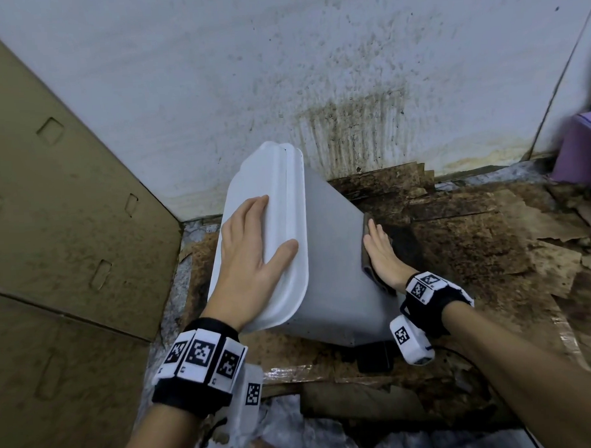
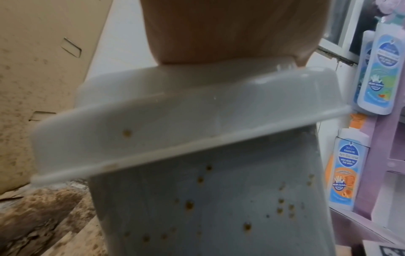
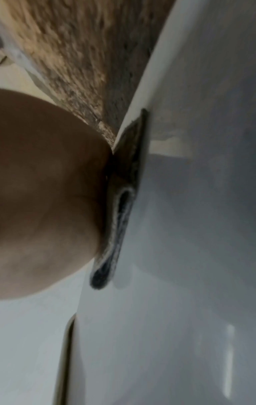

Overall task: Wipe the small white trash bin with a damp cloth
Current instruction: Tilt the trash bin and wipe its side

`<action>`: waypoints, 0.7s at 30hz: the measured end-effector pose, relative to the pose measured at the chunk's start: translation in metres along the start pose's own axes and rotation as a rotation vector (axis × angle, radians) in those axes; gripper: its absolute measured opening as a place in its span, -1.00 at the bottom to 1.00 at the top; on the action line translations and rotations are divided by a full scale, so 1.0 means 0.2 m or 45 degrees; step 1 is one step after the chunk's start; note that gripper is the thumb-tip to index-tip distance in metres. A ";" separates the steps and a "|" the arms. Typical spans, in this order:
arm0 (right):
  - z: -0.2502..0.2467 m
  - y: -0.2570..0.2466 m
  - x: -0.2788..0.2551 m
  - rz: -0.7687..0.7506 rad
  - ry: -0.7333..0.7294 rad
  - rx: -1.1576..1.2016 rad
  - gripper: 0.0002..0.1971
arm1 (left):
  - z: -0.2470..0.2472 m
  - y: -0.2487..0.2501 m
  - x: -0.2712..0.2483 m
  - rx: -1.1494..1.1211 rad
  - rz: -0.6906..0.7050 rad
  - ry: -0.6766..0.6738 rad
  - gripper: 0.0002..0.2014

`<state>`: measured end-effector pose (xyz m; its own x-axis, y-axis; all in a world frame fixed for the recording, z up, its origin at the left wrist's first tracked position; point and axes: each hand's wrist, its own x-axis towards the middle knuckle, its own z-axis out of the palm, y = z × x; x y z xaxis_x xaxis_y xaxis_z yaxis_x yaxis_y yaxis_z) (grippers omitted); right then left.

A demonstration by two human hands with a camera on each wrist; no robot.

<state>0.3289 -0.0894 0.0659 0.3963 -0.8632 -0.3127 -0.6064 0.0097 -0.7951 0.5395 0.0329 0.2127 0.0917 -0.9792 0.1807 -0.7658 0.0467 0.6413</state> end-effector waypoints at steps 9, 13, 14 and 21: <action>0.04 -0.29 0.00 0.071 0.056 0.337 -0.41 | -0.01 -0.01 0.00 -0.002 0.005 0.007 -0.20; 0.02 -0.51 -0.03 -0.112 0.047 0.418 -0.41 | -0.01 0.00 0.00 0.022 0.013 0.012 -0.18; 0.01 -0.55 -0.04 -0.163 0.031 0.429 -0.40 | -0.01 0.00 0.00 0.028 0.015 0.014 -0.18; -0.03 -0.59 0.04 -0.507 -0.120 0.195 -0.37 | -0.01 -0.01 0.00 0.017 0.008 0.009 -0.18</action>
<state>0.3991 -0.1012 0.1598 0.6441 -0.7649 -0.0065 -0.2868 -0.2336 -0.9291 0.5425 0.0322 0.2124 0.0916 -0.9775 0.1901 -0.7748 0.0499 0.6303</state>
